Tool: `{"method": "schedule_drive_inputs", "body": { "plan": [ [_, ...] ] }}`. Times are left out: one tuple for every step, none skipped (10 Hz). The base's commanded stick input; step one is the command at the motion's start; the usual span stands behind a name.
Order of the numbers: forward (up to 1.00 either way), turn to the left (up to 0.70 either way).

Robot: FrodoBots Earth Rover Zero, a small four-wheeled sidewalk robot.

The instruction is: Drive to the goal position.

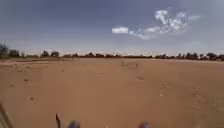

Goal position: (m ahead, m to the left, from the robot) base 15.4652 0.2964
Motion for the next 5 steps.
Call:
{"method": "schedule_drive_inputs", "body": {
  "plan": [
    [0.7, 0.0],
    [0.7, 0.0],
    [0.7, 0.0],
    [0.7, 0.0],
    [0.7, 0.0]
  ]
}}
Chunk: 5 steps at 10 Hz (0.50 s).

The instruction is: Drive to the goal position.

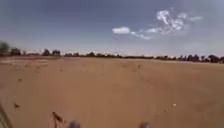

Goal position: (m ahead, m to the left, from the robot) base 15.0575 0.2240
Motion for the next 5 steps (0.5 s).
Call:
{"method": "schedule_drive_inputs", "body": {
  "plan": [
    [0.7, 0.0],
    [0.7, 0.0],
    [0.7, 0.0],
    [0.7, 0.0],
    [0.7, 0.0]
  ]
}}
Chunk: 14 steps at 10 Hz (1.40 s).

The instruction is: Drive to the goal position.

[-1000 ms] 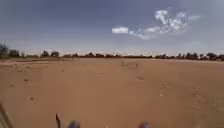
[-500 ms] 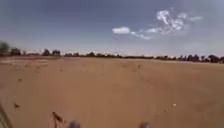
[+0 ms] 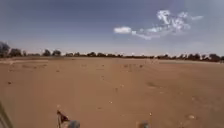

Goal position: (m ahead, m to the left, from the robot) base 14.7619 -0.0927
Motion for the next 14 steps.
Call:
{"method": "schedule_drive_inputs", "body": {
  "plan": [
    [0.7, 0.0],
    [0.7, 0.0],
    [0.7, 0.0],
    [0.7, 0.0],
    [0.7, 0.0],
    [0.7, 0.0],
    [0.7, 0.0],
    [0.7, 0.0],
    [0.7, 0.0],
    [0.7, 0.0],
    [0.7, 0.0],
    [0.7, 0.0],
    [0.7, 0.0],
    [0.7, 0.0]
  ]
}}
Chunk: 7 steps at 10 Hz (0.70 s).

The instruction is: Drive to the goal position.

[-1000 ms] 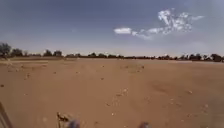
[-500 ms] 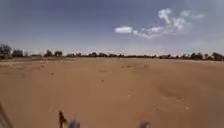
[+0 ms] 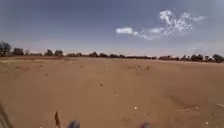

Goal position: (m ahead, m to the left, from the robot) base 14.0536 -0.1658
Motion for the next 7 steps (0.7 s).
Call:
{"method": "schedule_drive_inputs", "body": {
  "plan": [
    [0.7, 0.0],
    [0.7, 0.0],
    [0.7, 0.0],
    [0.7, 0.0],
    [0.7, 0.0],
    [0.7, 0.0],
    [0.7, 0.0]
  ]
}}
